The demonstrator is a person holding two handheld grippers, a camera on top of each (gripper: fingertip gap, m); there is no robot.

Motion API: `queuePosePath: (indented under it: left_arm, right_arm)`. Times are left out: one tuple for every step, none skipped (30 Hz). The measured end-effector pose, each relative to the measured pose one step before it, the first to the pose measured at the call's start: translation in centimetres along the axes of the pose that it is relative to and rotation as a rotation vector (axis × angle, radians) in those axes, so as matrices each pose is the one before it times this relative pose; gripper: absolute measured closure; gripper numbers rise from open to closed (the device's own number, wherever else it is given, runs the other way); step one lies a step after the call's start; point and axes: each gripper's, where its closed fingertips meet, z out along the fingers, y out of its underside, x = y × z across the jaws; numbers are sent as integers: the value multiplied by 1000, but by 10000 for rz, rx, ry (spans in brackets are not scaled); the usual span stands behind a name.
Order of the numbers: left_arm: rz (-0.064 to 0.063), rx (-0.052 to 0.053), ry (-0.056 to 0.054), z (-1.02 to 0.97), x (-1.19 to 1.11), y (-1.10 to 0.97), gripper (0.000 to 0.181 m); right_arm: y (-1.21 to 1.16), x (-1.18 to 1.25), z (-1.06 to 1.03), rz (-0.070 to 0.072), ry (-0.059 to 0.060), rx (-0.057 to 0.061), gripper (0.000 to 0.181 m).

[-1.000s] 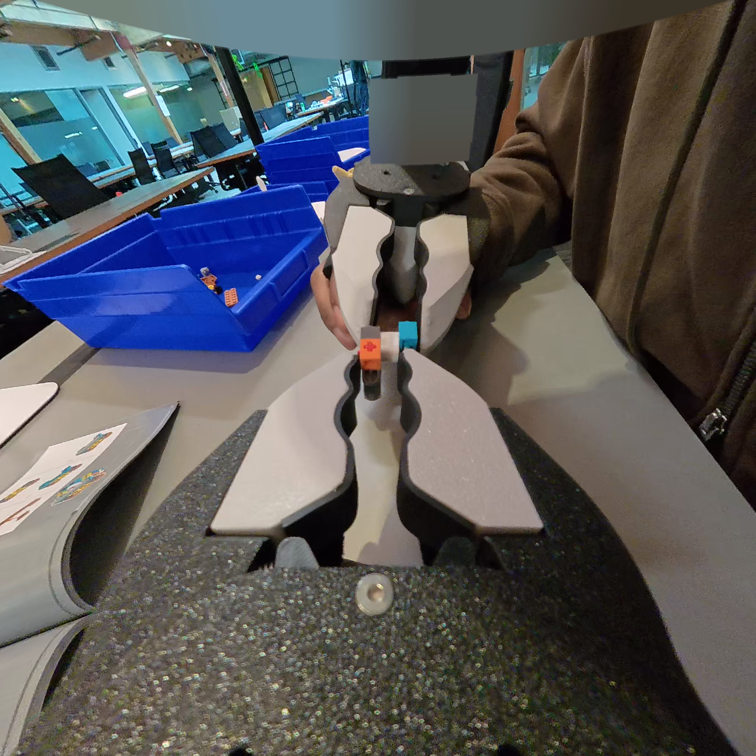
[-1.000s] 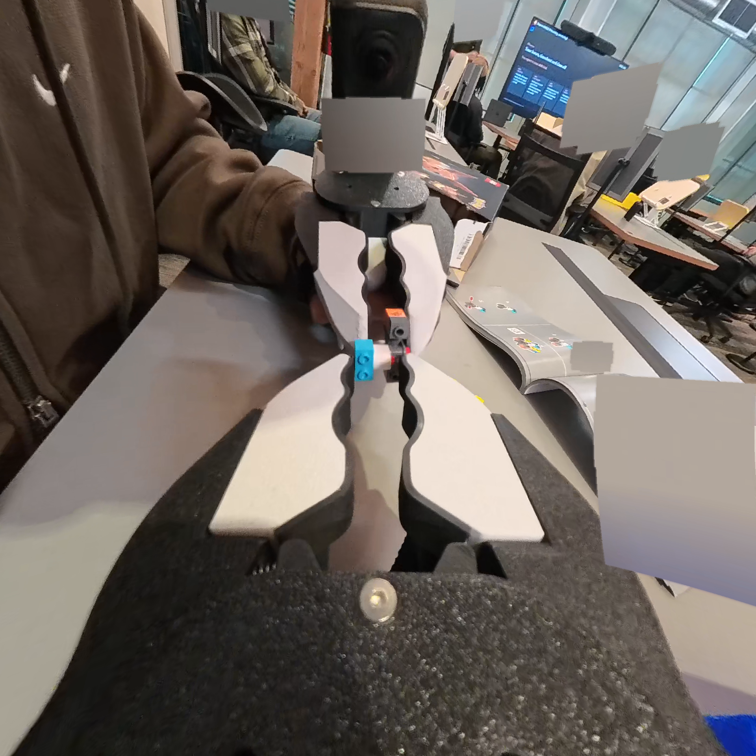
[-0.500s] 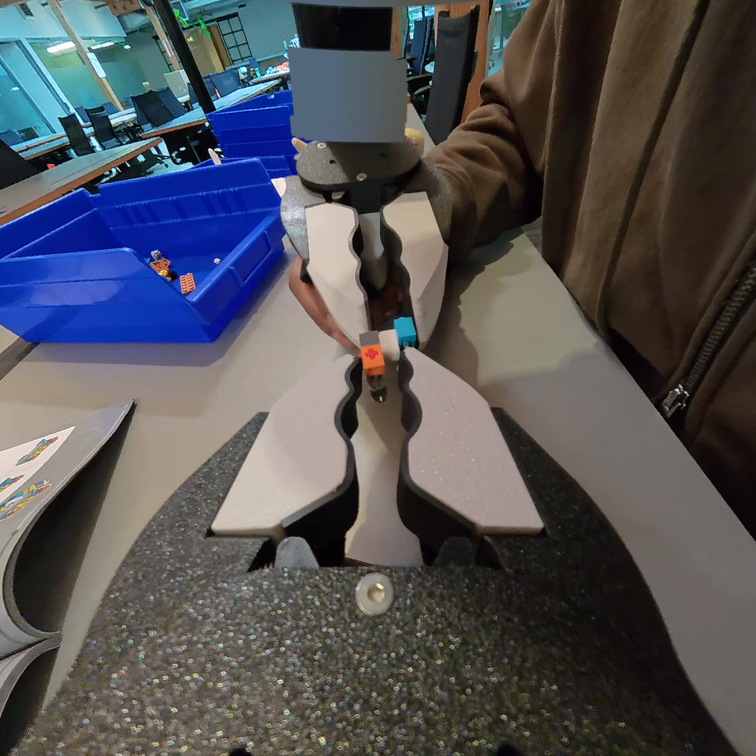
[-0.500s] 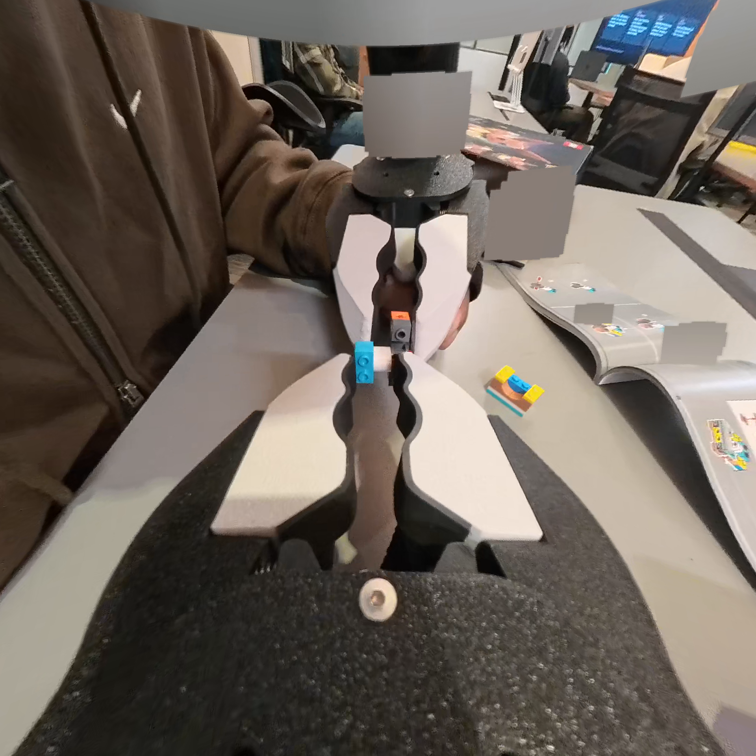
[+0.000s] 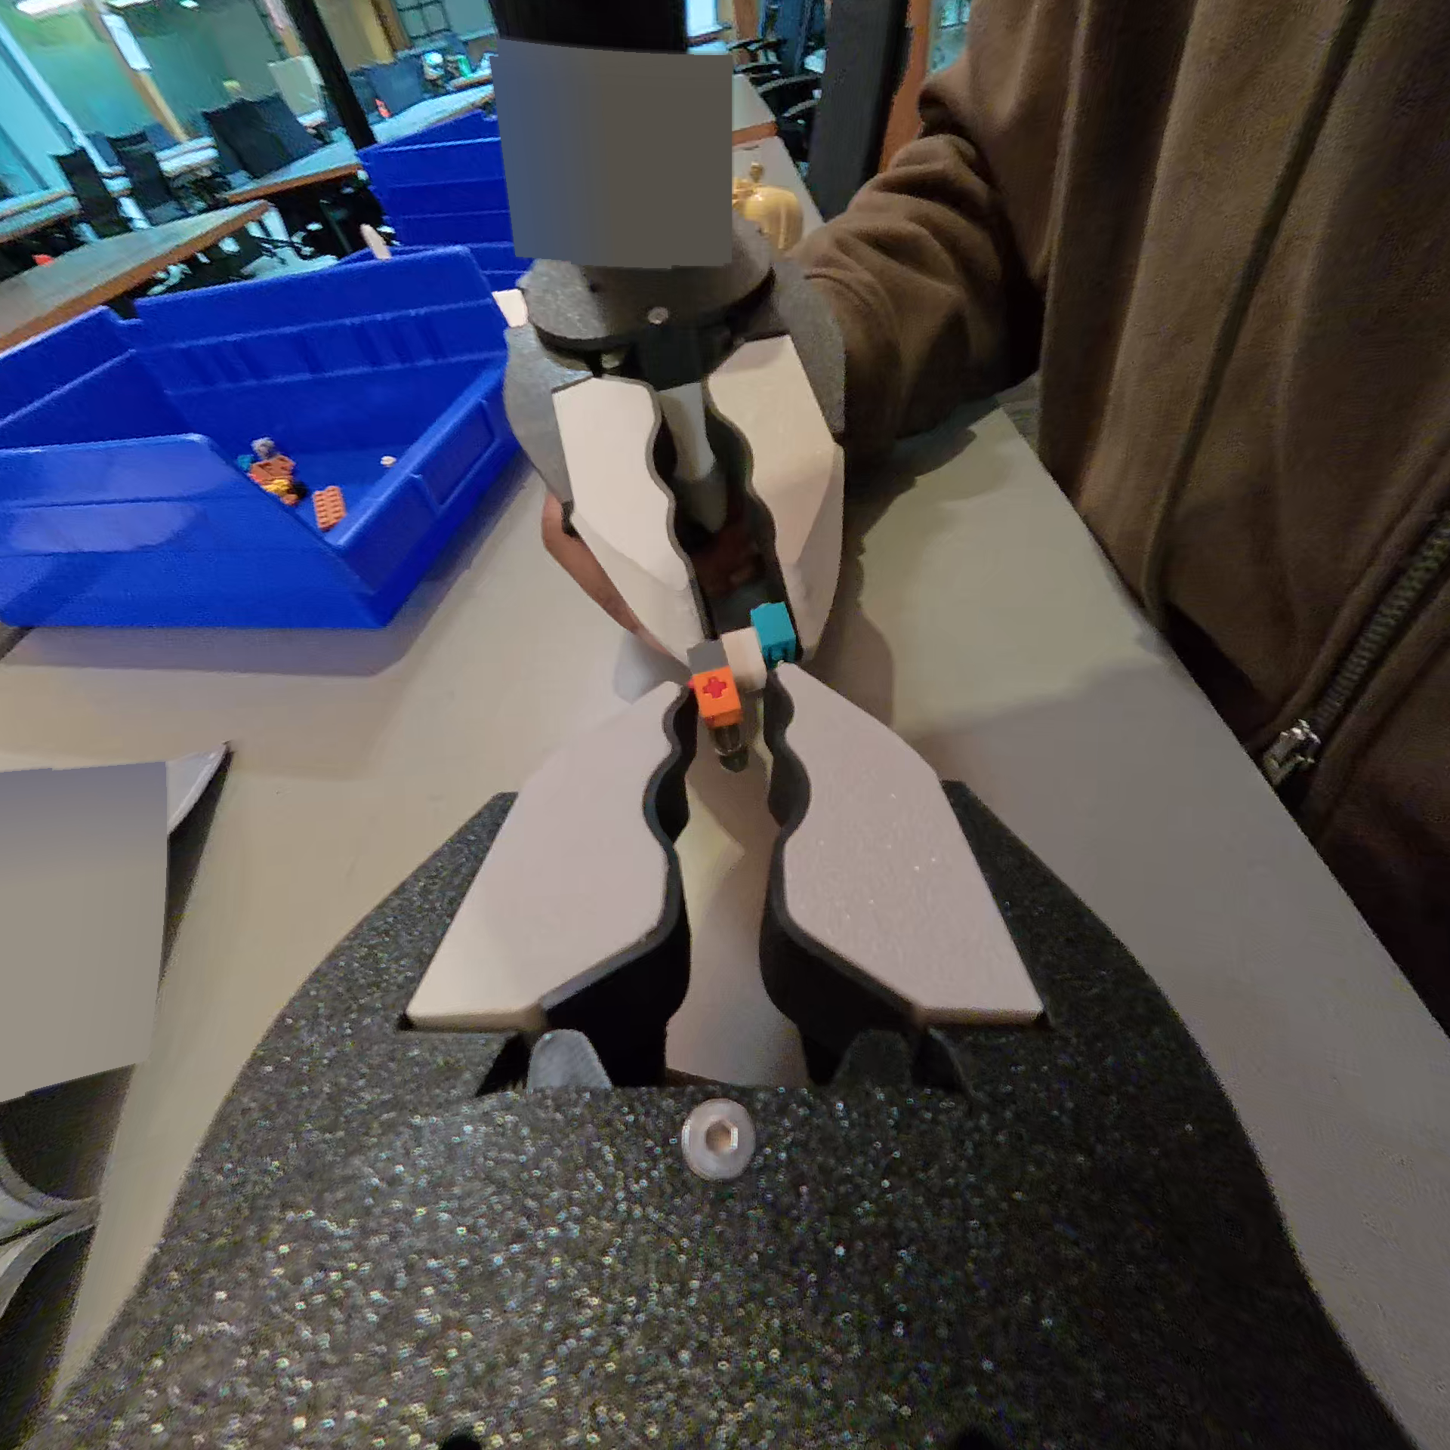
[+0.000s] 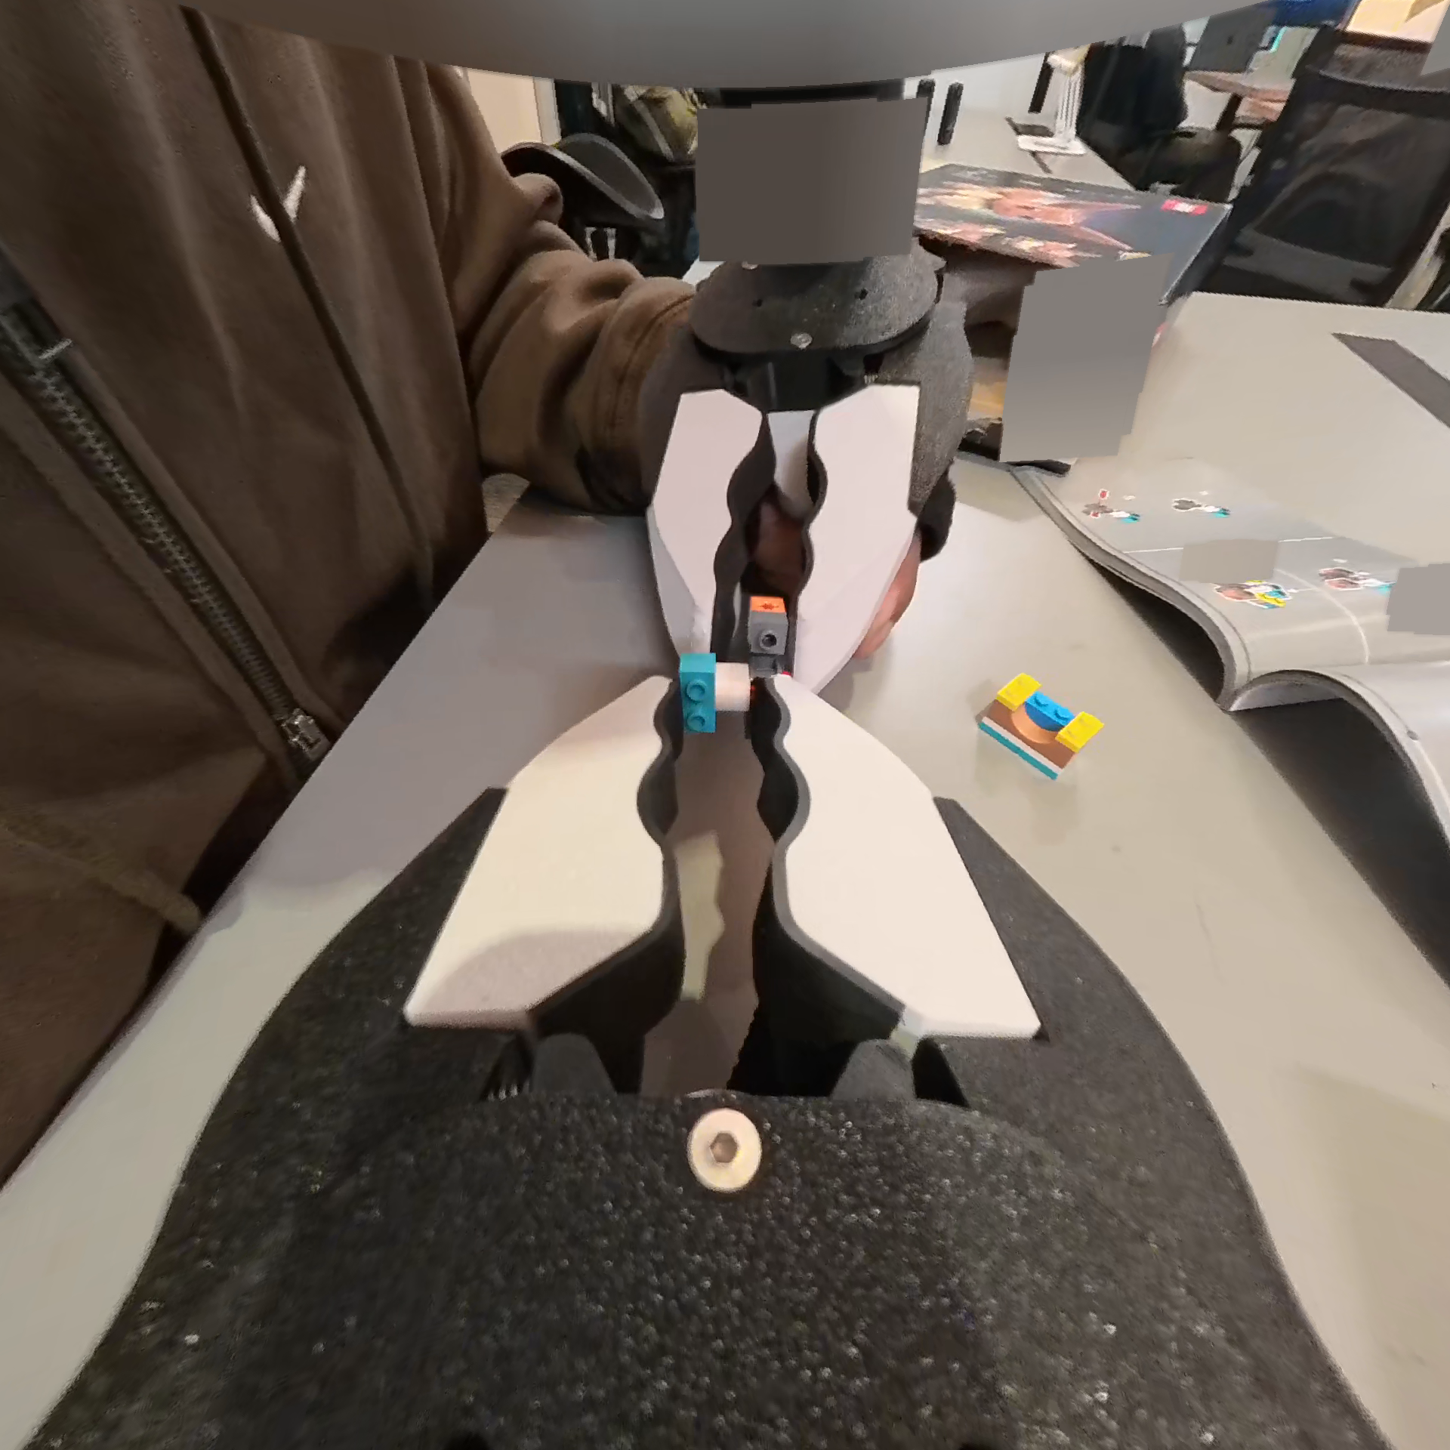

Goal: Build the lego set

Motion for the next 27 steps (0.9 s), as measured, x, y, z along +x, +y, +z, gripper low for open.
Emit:
queuePosePath:
  left_arm:
    - [-51, -28, -13, 14, -45, 26, 165]
    - [98, -64, 79, 63, 186, 75, 165]
    - [-3, -7, -139, -32, -207, 23, 165]
    - [-37, -49, 98, 29, 114, 103, 165]
    - [43, 98, -43, -11, -6, -147, 164]
    - [-135, 171, -286, -131, -493, -274, 164]
    - [-141, -127, -190, -38, -455, 172, 164]
    - [-22, -93, -222, -13, -435, 205, 164]
    - [-120, 72, -79, -17, -197, 22, 164]
    - [-77, 17, 24, 9, -42, 52, 164]
    - [56, -40, -90, 31, -139, 84, 164]
    - [8, -40, -23, 43, -42, 42, 164]
    - [-25, -34, -38, 59, -75, 57, 164]
    - [26, -43, -77, -10, -128, 71, 164]
    - [29, -69, -60, -18, -113, 114, 164]
    - [0, -50, -72, -26, -137, 101, 164]
    - [-27, -24, -14, -15, -53, 61, 164]
    - [-7, -4, 1, 0, -7, 7, 164]
    - [7, 12, 15, 20, 30, -22, 164]
    - [-11, -21, 32, 52, 53, 26, 164]
    - [3, -24, 36, 43, 70, 39, 164]
    - [0, 9, 19, 36, 50, -25, 164]
    - [-37, 27, 45, 29, 65, -35, 164]
    - [-42, 26, 39, 19, 52, -40, 164]
    - [-44, 29, 34, -9, 27, -52, 164]
    - [-48, 16, 51, 10, 65, -15, 164]
    - [-27, 2, 16, 17, 23, 16, 164]
  right_arm:
    - [10, 74, -13, 38, 44, 15, 164]
    - [85, -95, 16, 18, -104, -53, 164]
    - [40, 86, 9, 33, 47, 0, 164]
    - [28, 7, 19, 6, -17, -12, 164]
    - [-63, -50, -35, -148, -24, 85, 164]
    - [-236, 334, -104, -108, 267, 191, 164]
    - [-30, 470, -8, 136, 258, 4, 163]
    - [114, 458, 62, 121, 243, -71, 164]
    - [3, 256, 25, -62, 184, 7, 163]
    - [30, 80, 22, -178, 124, -37, 163]
    - [91, 109, 13, -160, 143, -84, 163]
    - [80, 75, -13, -158, 116, -71, 163]
    - [93, 78, -44, -171, 112, -87, 163]
    - [57, 108, -52, -128, 132, -60, 163]
    - [-18, 88, -92, -58, 86, 5, 163]
    - [-93, 62, -106, 13, 32, 53, 161]
    - [-156, 38, -80, 49, 4, 89, 159]
    - [-81, -6, -19, 36, -20, 47, 159]
    - [101, 28, 47, 25, 14, -63, 157]
    - [216, 52, 109, 14, 39, -132, 155]
    - [174, -36, 101, -15, -5, -99, 155]
    - [65, -49, 74, -16, -7, -41, 156]
    - [-13, -75, 32, -27, -19, 2, 157]
    - [-59, -47, -1, -55, -4, 24, 163]
    - [-50, -32, -26, -55, -12, 27, 163]
    - [-8, -51, -17, -5, -50, -6, 163]
    - [13, -36, -10, 16, -54, -22, 163]
